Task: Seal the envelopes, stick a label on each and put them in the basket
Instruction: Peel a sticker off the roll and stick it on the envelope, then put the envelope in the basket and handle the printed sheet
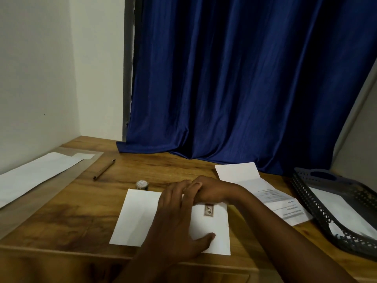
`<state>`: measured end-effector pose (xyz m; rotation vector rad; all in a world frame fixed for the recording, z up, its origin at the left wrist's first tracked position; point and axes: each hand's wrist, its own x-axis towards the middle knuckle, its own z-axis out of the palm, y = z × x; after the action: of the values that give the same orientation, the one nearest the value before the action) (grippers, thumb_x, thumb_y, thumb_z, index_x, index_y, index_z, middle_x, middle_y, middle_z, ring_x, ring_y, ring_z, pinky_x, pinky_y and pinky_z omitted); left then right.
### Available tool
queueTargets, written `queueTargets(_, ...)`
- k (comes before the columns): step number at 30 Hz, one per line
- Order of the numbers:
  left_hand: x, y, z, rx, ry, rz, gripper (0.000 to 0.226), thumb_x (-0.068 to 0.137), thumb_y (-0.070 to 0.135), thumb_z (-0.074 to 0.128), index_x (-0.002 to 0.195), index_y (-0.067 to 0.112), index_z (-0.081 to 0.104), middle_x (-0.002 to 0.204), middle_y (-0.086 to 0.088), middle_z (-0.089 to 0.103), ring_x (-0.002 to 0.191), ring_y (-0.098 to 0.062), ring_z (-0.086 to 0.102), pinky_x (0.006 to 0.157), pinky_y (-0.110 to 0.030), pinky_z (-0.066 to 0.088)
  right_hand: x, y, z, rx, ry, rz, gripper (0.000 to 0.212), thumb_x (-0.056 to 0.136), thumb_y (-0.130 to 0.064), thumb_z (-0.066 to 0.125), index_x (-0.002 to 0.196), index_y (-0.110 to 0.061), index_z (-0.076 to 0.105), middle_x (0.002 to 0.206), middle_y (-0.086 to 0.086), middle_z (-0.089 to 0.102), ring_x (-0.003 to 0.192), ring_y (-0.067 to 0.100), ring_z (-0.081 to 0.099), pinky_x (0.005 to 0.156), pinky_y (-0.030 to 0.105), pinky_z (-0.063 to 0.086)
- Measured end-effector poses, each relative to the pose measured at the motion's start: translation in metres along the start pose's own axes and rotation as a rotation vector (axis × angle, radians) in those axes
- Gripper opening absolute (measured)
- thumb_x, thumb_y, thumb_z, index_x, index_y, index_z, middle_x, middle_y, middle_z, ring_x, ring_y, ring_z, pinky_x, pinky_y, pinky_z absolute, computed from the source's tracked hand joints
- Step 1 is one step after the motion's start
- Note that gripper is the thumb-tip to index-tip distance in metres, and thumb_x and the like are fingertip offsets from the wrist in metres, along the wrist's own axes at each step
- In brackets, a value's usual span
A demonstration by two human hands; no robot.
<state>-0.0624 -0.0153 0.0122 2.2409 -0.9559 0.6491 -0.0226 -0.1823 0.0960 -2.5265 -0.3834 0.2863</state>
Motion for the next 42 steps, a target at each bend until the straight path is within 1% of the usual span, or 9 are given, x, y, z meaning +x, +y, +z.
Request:
queueTargets(5,-0.001,0.003,-0.008,-0.093,0.269,0.092,0.073,0.08,0.062,0.068,0.141,0.028,0.045,0.145,-0.001,0.051,0.136,-0.024,0.046,0.109,-0.052,0.041,-0.037,0.017,-0.017,0.128,0.081,0.113,0.027,0.081,-0.034,0.082,0.101,-0.016,0.077,0.098,0.0,0.078,0.089,0.014,0.072,0.082,0.032,0.056)
queueTargets(8,0.003,0.002,-0.009,-0.131,0.282,0.059,0.063,0.081,0.054,0.066,0.135,0.025,0.052,0.14,-0.002,0.053,0.131,-0.023,0.048,0.103,-0.055,0.044,-0.078,0.032,-0.032,0.252,0.23,0.183,0.023,0.081,-0.029,0.083,0.099,-0.017,0.077,0.092,-0.001,0.08,0.079,0.012,0.076,0.061,0.022,0.058)
queueTargets(14,0.028,0.007,0.019,-0.177,-0.13,-0.158,0.082,0.08,0.053,0.073,0.148,0.034,0.031,0.157,0.008,0.027,0.144,-0.014,0.026,0.114,-0.033,0.029,-0.18,0.07,-0.072,0.403,0.65,0.307,0.016,0.085,-0.023,0.079,0.096,-0.012,0.074,0.086,0.007,0.079,0.069,0.02,0.075,0.054,0.025,0.057)
queueTargets(19,0.05,0.029,0.058,-0.116,-0.369,-0.2,0.096,0.084,0.068,0.063,0.157,0.034,0.012,0.168,0.004,0.002,0.154,-0.018,0.008,0.123,-0.048,0.018,-0.257,0.118,-0.122,0.382,1.054,0.452,0.014,0.086,-0.026,0.078,0.091,-0.015,0.073,0.08,0.011,0.078,0.061,0.023,0.072,0.051,0.031,0.056)
queueTargets(24,0.045,0.039,0.078,0.126,-0.496,-0.136,0.083,0.088,0.081,0.036,0.156,0.038,0.015,0.168,0.008,0.013,0.155,-0.018,0.009,0.123,-0.056,0.003,-0.31,0.178,-0.161,0.292,1.371,0.556,0.015,0.083,-0.021,0.08,0.08,-0.01,0.071,0.087,0.024,0.075,0.057,0.022,0.066,0.061,0.037,0.059)
queueTargets(28,0.04,0.041,0.075,0.188,-0.495,-0.086,0.074,0.089,0.081,0.031,0.152,0.042,0.026,0.167,0.01,0.017,0.155,-0.016,0.009,0.124,-0.052,0.005,-0.317,0.223,-0.165,0.305,1.36,0.741,0.023,0.082,-0.018,0.081,0.089,0.0,0.069,0.092,0.03,0.073,0.053,0.024,0.061,0.056,0.029,0.053)
queueTargets(33,0.039,0.045,0.068,0.183,-0.504,-0.079,0.072,0.09,0.08,0.029,0.152,0.042,0.027,0.167,0.011,0.016,0.155,-0.016,0.009,0.125,-0.051,0.004,-0.299,0.244,-0.145,0.226,1.081,1.086,0.039,0.082,-0.025,0.083,0.105,0.001,0.064,0.076,0.017,0.066,0.062,0.029,0.066,0.052,0.032,0.05)
queueTargets(38,0.04,0.044,0.068,0.17,-0.504,-0.081,0.071,0.09,0.08,0.031,0.151,0.043,0.029,0.166,0.011,0.018,0.154,-0.014,0.01,0.125,-0.051,0.005,-0.291,0.247,-0.133,0.048,0.913,1.148,0.045,0.083,-0.022,0.081,0.117,-0.005,0.056,0.101,0.021,0.068,0.09,0.035,0.069,0.085,0.048,0.059)
queueTargets(42,0.041,0.042,0.069,0.17,-0.498,-0.081,0.071,0.089,0.081,0.031,0.149,0.044,0.03,0.166,0.011,0.019,0.154,-0.014,0.011,0.125,-0.05,0.005,-0.295,0.235,-0.13,-0.182,0.863,1.166,0.044,0.085,-0.032,0.078,0.114,-0.003,0.061,0.101,0.019,0.07,0.091,0.034,0.068,0.084,0.042,0.058)
